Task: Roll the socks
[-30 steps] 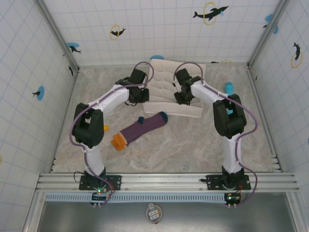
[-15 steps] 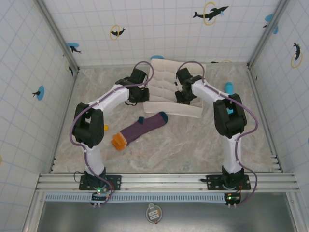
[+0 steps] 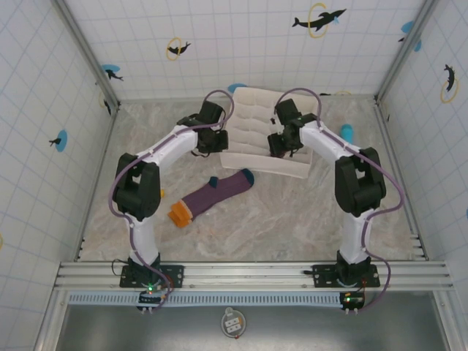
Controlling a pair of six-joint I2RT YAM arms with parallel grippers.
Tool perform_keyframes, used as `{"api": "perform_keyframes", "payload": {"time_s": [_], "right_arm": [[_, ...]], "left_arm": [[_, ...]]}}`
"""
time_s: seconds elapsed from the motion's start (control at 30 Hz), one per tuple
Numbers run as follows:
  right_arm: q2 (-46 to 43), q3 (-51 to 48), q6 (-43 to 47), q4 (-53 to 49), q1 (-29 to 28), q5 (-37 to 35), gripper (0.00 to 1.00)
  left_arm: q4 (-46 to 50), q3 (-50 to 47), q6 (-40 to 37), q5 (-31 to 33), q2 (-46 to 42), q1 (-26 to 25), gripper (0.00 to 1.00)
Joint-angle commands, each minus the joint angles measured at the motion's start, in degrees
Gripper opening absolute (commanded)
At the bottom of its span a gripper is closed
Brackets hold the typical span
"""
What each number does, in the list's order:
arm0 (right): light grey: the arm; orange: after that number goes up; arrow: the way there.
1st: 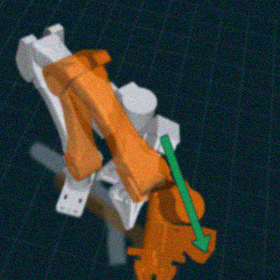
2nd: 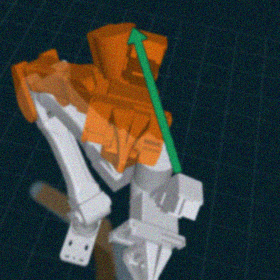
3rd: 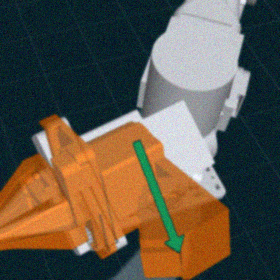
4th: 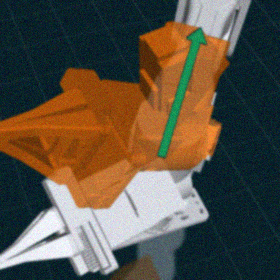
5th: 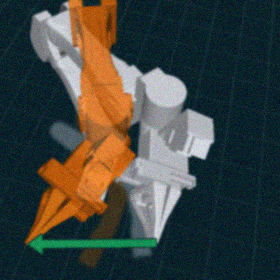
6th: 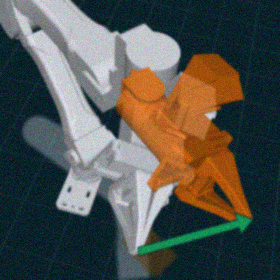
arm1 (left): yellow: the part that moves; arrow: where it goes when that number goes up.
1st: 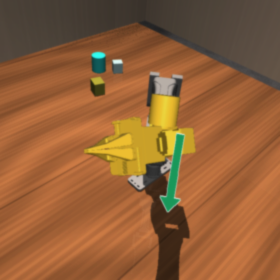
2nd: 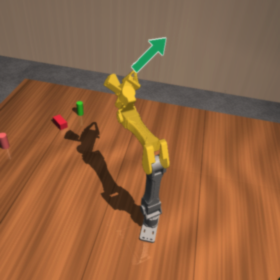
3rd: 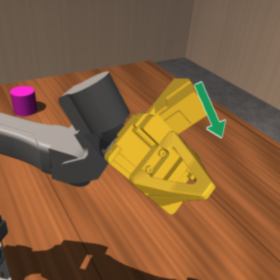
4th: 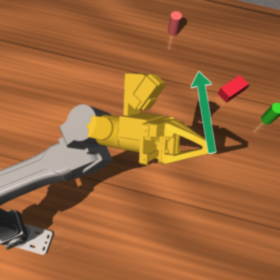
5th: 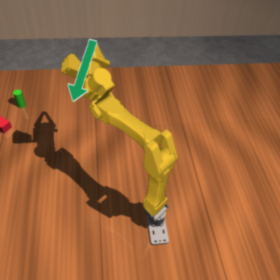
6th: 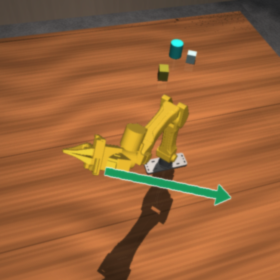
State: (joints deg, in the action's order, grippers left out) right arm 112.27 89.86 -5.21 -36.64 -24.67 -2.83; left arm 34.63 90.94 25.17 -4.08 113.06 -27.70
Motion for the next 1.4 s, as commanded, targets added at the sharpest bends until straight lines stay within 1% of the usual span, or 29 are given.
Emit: {"api": "perform_keyframes", "payload": {"time_s": [0.0, 0.1, 0.17, 0.27, 0.4, 0.5, 0.67, 0.8, 0.87, 0.93, 1.13, 1.3, 1.33, 1.37], "right_arm": [[-5.22, -0.08, -0.59, 0.90, 0.28, 0.16, 0.73], [-6.29, 1.80, -1.46, -0.98, 0.32, -1.25, 0.76], [-7.44, 0.87, -1.39, -0.14, 0.31, -0.95, 0.78], [-7.44, -0.30, -1.08, 0.74, 0.45, -2.00, 0.77], [-5.40, 0.71, -1.01, 1.46, 0.73, -4.04, 0.71], [-2.41, 3.41, -1.37, 1.14, 1.49, -2.95, 0.67], [4.05, 10.55, -1.75, -2.65, 2.15, -0.58, 0.61], [8.61, 14.72, -2.29, -6.01, 2.25, -0.79, 0.56], [10.09, 15.87, -2.99, -7.81, 2.37, -1.43, 0.50], [10.73, 16.16, -3.39, -9.53, 2.35, -2.14, 0.47], [8.49, 11.02, -3.66, -9.78, 2.43, -2.61, 0.48], [7.39, 9.36, -4.18, -10.18, 2.36, -3.03, 0.35], [7.51, 9.45, -4.28, -10.49, 2.39, -2.85, 0.32], [7.74, 9.39, -4.36, -10.62, 2.39, -2.70, 0.26]], "left_arm": [[0.84, 2.32, 1.52, -0.14, 2.88, 0.33, 0.00], [1.07, 3.60, 1.66, -0.13, 4.07, 0.57, 0.00], [0.96, 4.03, 1.61, -0.31, 4.58, 0.63, 0.00], [1.14, 4.25, 1.49, -0.10, 4.91, 0.72, 0.00], [0.53, 3.13, 1.38, -0.29, 4.35, 0.75, 0.00], [0.61, 2.80, 0.96, -0.58, 4.19, 0.66, 0.00], [0.61, 2.23, 0.65, -0.28, 3.67, 0.68, 0.00], [0.70, 2.05, 0.45, -0.19, 3.49, 0.66, 0.00], [0.79, 2.04, 0.45, -0.23, 3.49, 0.72, 0.00], [0.79, 1.97, 0.40, -0.29, 3.33, 0.68, 0.00], [0.70, 1.80, 0.49, -0.42, 3.10, 0.64, 0.00], [0.70, 1.46, 0.52, -0.49, 2.88, 0.64, 0.00], [0.70, 1.36, 0.58, -0.49, 2.79, 0.63, 0.00], [0.70, 1.26, 0.65, -0.36, 2.71, 0.63, 0.00]]}}
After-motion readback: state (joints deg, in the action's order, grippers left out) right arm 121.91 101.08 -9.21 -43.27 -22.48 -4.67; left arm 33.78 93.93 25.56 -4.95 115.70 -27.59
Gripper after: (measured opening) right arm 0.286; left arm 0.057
